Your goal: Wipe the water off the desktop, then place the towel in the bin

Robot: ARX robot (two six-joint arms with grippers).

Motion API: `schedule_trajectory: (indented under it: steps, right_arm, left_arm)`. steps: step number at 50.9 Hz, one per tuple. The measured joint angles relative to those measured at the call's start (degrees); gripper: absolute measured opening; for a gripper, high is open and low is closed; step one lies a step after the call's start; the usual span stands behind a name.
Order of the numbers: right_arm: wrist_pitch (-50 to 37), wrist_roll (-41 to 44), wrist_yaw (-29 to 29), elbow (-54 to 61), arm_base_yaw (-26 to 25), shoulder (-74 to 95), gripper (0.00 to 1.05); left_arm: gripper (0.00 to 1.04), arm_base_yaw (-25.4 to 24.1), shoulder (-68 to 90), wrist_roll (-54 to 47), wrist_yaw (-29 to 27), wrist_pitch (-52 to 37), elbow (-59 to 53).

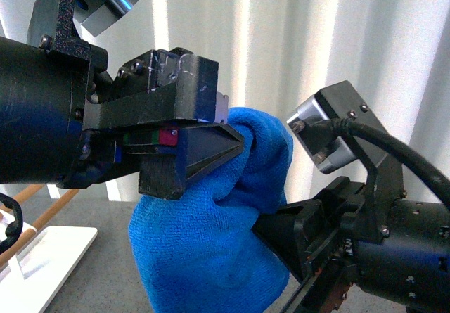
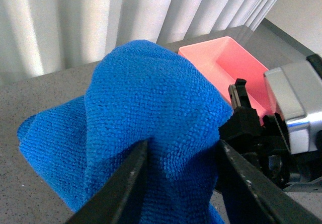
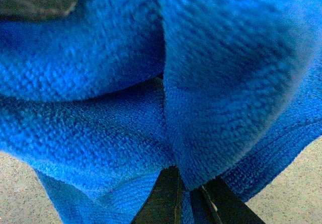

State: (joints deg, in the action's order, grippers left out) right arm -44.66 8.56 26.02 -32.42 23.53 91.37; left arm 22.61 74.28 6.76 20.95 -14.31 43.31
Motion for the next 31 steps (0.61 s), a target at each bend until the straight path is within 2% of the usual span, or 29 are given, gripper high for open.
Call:
schedule_trajectory:
  steps: [18, 20, 31]
  right_arm:
    - [2.3, 0.0, 0.7, 0.0, -2.3, -2.6, 0.03]
    - [2.3, -0.1, 0.7, 0.0, -2.4, -2.7, 0.03]
    - [2.5, -0.3, 0.6, -0.1, -2.4, -2.7, 0.03]
  left_arm:
    - [0.97, 0.0, 0.0, 0.0, 0.0, 0.0, 0.0]
    - [1.00, 0.0, 0.0, 0.0, 0.0, 0.0, 0.0]
    - [0.98, 0.0, 0.0, 0.0, 0.0, 0.0, 0.0]
